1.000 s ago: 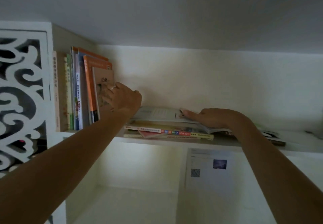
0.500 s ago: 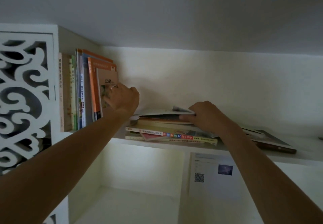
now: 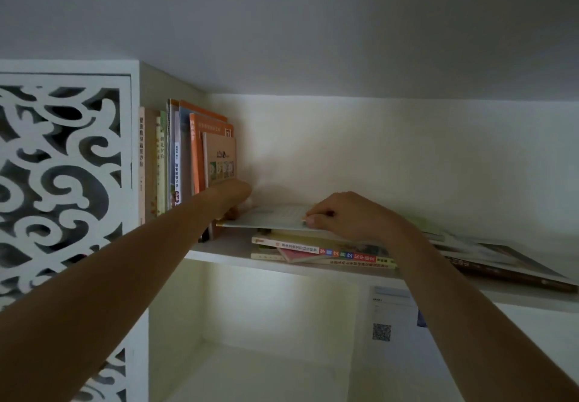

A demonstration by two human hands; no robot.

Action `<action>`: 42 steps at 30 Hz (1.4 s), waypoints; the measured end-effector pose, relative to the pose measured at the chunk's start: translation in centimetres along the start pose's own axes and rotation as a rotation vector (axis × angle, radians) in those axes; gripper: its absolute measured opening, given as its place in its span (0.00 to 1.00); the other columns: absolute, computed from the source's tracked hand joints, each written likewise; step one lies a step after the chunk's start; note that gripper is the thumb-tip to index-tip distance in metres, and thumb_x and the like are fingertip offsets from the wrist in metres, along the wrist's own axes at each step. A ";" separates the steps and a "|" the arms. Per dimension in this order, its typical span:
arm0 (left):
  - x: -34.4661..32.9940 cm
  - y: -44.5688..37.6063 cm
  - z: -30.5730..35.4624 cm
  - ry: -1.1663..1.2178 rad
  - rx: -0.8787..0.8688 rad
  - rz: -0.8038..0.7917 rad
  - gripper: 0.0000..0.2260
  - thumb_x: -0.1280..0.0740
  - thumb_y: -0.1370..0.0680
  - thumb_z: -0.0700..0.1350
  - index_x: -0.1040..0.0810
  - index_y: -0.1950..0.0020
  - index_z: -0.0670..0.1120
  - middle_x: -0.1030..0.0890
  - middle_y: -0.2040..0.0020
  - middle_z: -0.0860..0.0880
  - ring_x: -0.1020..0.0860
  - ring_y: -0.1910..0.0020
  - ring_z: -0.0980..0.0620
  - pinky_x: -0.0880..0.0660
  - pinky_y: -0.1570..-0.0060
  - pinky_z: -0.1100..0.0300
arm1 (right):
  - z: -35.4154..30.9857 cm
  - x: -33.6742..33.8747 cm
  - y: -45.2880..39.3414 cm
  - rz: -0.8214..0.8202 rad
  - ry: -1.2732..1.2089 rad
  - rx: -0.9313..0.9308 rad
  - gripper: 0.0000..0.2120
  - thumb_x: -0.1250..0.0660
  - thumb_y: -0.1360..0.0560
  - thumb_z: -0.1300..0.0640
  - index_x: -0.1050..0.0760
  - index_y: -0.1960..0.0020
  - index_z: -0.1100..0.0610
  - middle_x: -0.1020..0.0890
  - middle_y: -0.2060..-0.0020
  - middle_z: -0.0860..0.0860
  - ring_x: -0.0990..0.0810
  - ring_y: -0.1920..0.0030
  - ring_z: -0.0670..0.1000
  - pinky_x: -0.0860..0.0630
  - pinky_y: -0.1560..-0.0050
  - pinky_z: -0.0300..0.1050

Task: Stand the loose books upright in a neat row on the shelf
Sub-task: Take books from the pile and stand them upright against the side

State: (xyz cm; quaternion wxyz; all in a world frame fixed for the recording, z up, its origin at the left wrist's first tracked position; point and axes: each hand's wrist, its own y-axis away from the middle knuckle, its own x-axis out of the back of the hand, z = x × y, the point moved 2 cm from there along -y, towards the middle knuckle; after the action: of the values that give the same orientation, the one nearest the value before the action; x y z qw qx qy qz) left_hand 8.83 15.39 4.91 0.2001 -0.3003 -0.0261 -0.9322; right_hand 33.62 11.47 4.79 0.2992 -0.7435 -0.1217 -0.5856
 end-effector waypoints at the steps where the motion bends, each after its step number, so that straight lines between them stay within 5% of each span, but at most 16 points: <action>1: 0.0 -0.4 -0.2 0.035 0.024 -0.013 0.07 0.37 0.18 0.44 0.26 0.47 0.40 0.22 0.55 0.42 0.24 0.58 0.46 0.22 0.52 0.54 | -0.5 -0.1 -0.4 0.034 0.017 0.003 0.19 0.41 0.16 0.45 0.17 0.49 0.57 0.16 0.58 0.54 0.18 0.57 0.55 0.27 0.56 0.48; 3: 0.3 -0.9 -0.2 0.118 0.033 -0.038 0.07 0.34 0.20 0.42 0.25 0.46 0.40 0.21 0.54 0.42 0.24 0.58 0.46 0.22 0.51 0.54 | -2.1 -0.5 -1.1 0.146 0.172 0.027 0.16 0.42 0.14 0.50 0.20 0.52 0.57 0.18 0.58 0.54 0.20 0.58 0.56 0.31 0.58 0.46; 6: 0.5 -1.1 -0.3 0.155 0.038 -0.057 0.08 0.34 0.21 0.43 0.23 0.46 0.38 0.20 0.54 0.41 0.23 0.58 0.45 0.21 0.49 0.52 | -5.2 -1.9 -2.0 0.310 0.348 0.051 0.12 0.40 0.15 0.54 0.21 0.38 0.56 0.18 0.50 0.59 0.20 0.53 0.59 0.32 0.56 0.45; 9: 0.9 -1.3 -0.4 0.184 0.019 -0.104 0.09 0.37 0.21 0.42 0.24 0.46 0.37 0.21 0.60 0.41 0.24 0.66 0.46 0.23 0.60 0.55 | -7.9 -4.4 -3.8 0.328 0.380 0.144 0.12 0.36 0.17 0.57 0.22 0.35 0.54 0.16 0.50 0.56 0.22 0.57 0.53 0.28 0.56 0.45; 13: 1.7 -0.8 -0.6 0.239 0.022 -0.190 0.10 0.33 0.21 0.42 0.28 0.42 0.39 0.18 0.47 0.39 0.17 0.46 0.41 0.19 0.42 0.47 | -10.6 -5.5 -5.1 0.158 -0.092 0.247 0.20 0.31 0.20 0.50 0.26 0.30 0.52 0.18 0.39 0.51 0.18 0.45 0.53 0.26 0.48 0.43; 15: 1.8 -0.7 -0.6 0.182 0.018 -0.235 0.10 0.33 0.22 0.39 0.24 0.42 0.37 0.17 0.45 0.38 0.17 0.44 0.40 0.19 0.40 0.47 | -10.6 -4.6 -4.8 0.072 -0.127 0.193 0.27 0.28 0.23 0.43 0.29 0.28 0.51 0.20 0.35 0.50 0.20 0.41 0.53 0.24 0.45 0.45; 18: 1.7 -0.8 -0.7 0.185 0.019 -0.228 0.10 0.32 0.22 0.41 0.22 0.42 0.37 0.18 0.47 0.40 0.19 0.51 0.44 0.22 0.58 0.52 | -8.5 -2.9 -3.8 0.002 0.052 -0.001 0.38 0.26 0.30 0.34 0.33 0.26 0.49 0.23 0.32 0.51 0.23 0.37 0.54 0.25 0.42 0.49; 22: 1.9 -1.3 -0.6 0.362 0.037 -0.178 0.17 0.31 0.22 0.42 0.25 0.34 0.40 0.19 0.46 0.44 0.22 0.55 0.48 0.22 0.55 0.56 | -6.4 -1.9 -2.8 -0.004 0.131 -0.191 0.40 0.28 0.34 0.26 0.29 0.30 0.47 0.21 0.40 0.53 0.20 0.45 0.55 0.22 0.44 0.50; 26: 3.1 -1.2 1.0 0.768 0.085 -0.094 0.09 0.38 0.17 0.45 0.28 0.41 0.40 0.21 0.54 0.44 0.18 0.66 0.46 0.21 0.74 0.56 | -5.2 -1.1 -2.7 0.186 0.017 -0.064 0.27 0.27 0.26 0.39 0.27 0.32 0.48 0.17 0.47 0.53 0.18 0.53 0.54 0.19 0.49 0.52; 29: 3.4 -0.9 1.8 0.989 0.104 -0.110 0.16 0.44 0.14 0.50 0.30 0.38 0.37 0.20 0.53 0.37 0.17 0.70 0.40 0.23 0.81 0.52 | -3.4 -0.7 -2.4 0.198 0.035 -0.064 0.28 0.27 0.25 0.52 0.30 0.26 0.46 0.17 0.42 0.54 0.17 0.49 0.56 0.18 0.46 0.53; 31: 3.0 -1.1 1.7 1.063 0.069 -0.134 0.21 0.44 0.15 0.52 0.31 0.30 0.38 0.19 0.45 0.35 0.16 0.59 0.37 0.19 0.75 0.47 | -2.0 -0.5 -2.4 0.275 0.171 -0.222 0.21 0.29 0.23 0.49 0.25 0.31 0.47 0.17 0.45 0.55 0.18 0.50 0.58 0.20 0.50 0.49; 35: 2.6 -1.6 0.6 1.169 -0.082 -0.286 0.34 0.47 0.16 0.65 0.35 0.24 0.37 0.19 0.40 0.32 0.15 0.47 0.35 0.18 0.45 0.43 | -1.9 -0.7 -2.9 0.427 0.299 -0.336 0.16 0.36 0.18 0.44 0.21 0.40 0.54 0.20 0.55 0.55 0.21 0.56 0.57 0.29 0.59 0.46; 38: 3.0 -1.4 0.4 1.099 -0.400 -0.311 0.38 0.49 0.18 0.68 0.44 0.17 0.43 0.21 0.31 0.38 0.18 0.37 0.42 0.26 0.31 0.46 | -3.7 -1.2 -4.1 0.646 0.158 -0.299 0.15 0.38 0.17 0.44 0.22 0.40 0.54 0.17 0.50 0.58 0.19 0.52 0.62 0.30 0.58 0.47; 42: 3.7 -0.5 1.1 0.831 -0.721 -0.237 0.37 0.40 0.22 0.69 0.39 0.18 0.50 0.25 0.27 0.52 0.26 0.28 0.56 0.31 0.26 0.55 | -7.9 -3.0 -7.5 0.794 -0.104 -0.251 0.13 0.36 0.18 0.47 0.22 0.43 0.55 0.16 0.52 0.57 0.17 0.53 0.62 0.27 0.59 0.47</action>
State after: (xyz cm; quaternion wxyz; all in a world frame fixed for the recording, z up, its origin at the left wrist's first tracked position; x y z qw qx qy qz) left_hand 6.50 14.76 7.95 -0.0279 0.0475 0.3415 -0.9383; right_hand 22.50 13.31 5.32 0.4023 -0.7919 0.2317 -0.3966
